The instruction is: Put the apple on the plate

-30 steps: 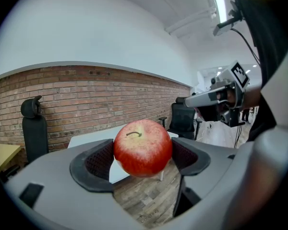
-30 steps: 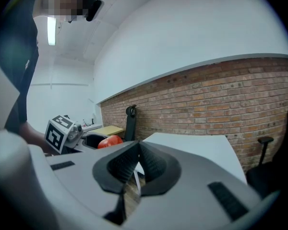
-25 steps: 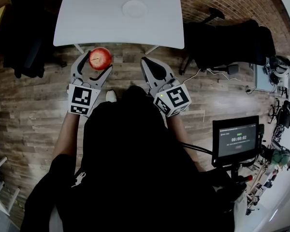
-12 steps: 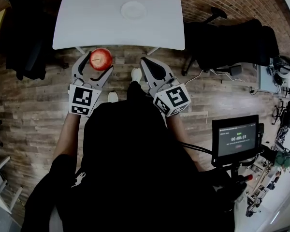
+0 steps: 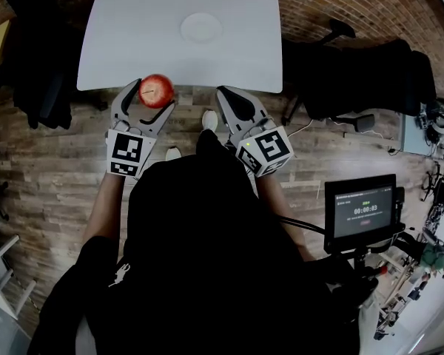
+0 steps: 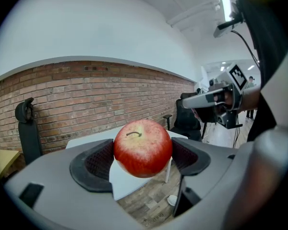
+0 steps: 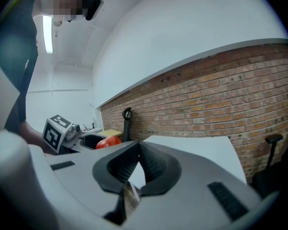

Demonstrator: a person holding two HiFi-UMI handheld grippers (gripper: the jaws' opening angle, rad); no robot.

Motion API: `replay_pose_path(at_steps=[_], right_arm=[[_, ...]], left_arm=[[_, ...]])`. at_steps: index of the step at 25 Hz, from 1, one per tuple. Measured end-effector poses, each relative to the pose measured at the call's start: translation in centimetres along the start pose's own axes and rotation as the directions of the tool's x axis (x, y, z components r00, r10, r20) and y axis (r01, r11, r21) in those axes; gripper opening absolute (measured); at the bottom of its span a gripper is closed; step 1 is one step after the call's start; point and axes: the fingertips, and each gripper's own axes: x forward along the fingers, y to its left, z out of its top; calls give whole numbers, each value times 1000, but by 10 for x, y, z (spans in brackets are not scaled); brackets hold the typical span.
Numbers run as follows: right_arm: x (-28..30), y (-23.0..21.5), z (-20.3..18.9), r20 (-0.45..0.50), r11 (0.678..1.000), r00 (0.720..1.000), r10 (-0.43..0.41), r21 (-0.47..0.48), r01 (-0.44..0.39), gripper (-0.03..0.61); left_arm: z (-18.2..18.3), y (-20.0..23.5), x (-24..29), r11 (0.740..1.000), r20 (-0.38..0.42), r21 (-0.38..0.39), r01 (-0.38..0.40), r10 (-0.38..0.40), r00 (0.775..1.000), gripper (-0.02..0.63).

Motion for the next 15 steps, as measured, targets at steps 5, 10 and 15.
replay_pose_path(at_steps=[5,10,15], right_arm=[[19,-58,14,3,1000,1000,10,12,-10,3],[33,-104,27,0,1000,1000,26,11,-26,3],[38,-94,29,-6,998,998,66,-8,-66,3]], left_arm=[[22,10,54,1000,-19,9,-3,4,1000,382],[44,18,96,1000,-23,13,-17,17,1000,382],[39,21,86,999,-27,-1,-47,47,999,382]])
